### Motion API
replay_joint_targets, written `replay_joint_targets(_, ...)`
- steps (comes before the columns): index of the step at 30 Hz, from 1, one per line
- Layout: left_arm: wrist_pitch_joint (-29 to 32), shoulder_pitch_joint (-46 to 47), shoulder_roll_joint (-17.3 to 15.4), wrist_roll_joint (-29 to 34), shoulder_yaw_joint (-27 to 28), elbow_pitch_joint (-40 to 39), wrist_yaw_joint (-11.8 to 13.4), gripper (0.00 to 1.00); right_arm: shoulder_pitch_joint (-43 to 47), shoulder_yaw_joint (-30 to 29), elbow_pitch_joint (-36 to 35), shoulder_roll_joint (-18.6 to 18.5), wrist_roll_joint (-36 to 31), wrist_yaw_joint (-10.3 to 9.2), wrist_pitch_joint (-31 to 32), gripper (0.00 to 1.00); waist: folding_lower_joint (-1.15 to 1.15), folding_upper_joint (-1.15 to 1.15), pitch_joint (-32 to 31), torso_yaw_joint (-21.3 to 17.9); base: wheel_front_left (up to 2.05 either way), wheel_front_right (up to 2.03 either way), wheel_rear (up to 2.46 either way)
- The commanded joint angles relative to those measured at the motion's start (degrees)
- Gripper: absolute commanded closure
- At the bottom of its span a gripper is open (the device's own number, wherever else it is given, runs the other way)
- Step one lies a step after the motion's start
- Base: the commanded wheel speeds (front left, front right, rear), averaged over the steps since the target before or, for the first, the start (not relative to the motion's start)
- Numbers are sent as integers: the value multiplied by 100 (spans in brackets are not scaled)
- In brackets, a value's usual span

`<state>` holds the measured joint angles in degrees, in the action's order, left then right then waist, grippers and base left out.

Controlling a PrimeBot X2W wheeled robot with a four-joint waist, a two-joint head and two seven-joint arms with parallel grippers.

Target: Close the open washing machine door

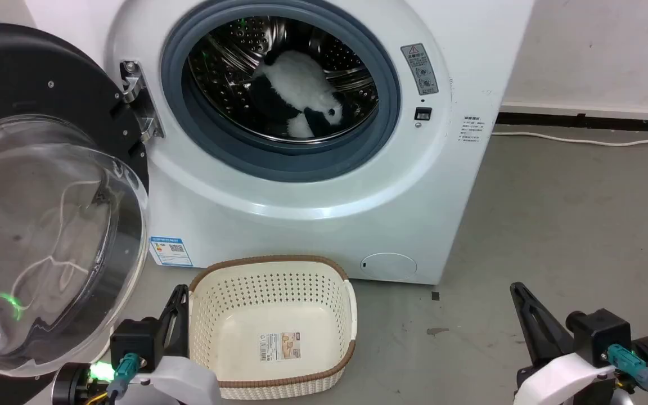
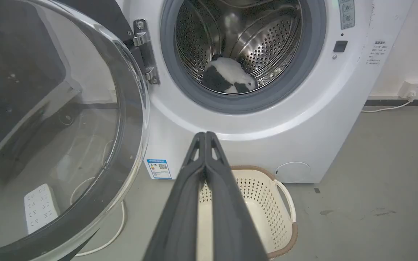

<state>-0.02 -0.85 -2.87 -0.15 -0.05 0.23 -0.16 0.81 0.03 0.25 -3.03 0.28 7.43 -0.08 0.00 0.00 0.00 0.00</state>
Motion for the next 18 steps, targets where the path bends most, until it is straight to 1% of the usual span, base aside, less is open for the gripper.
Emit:
replay_joint_targets(1,2,85,0,15,5,-23,16,100,-81,-3,-25,15,-28,6,8,100,0,0,0,0,0,0,0)
replay_joint_targets(18,2,85,0,15,5,-23,16,100,-81,-3,-25,15,-28,6,8,100,0,0,0,0,0,0,0)
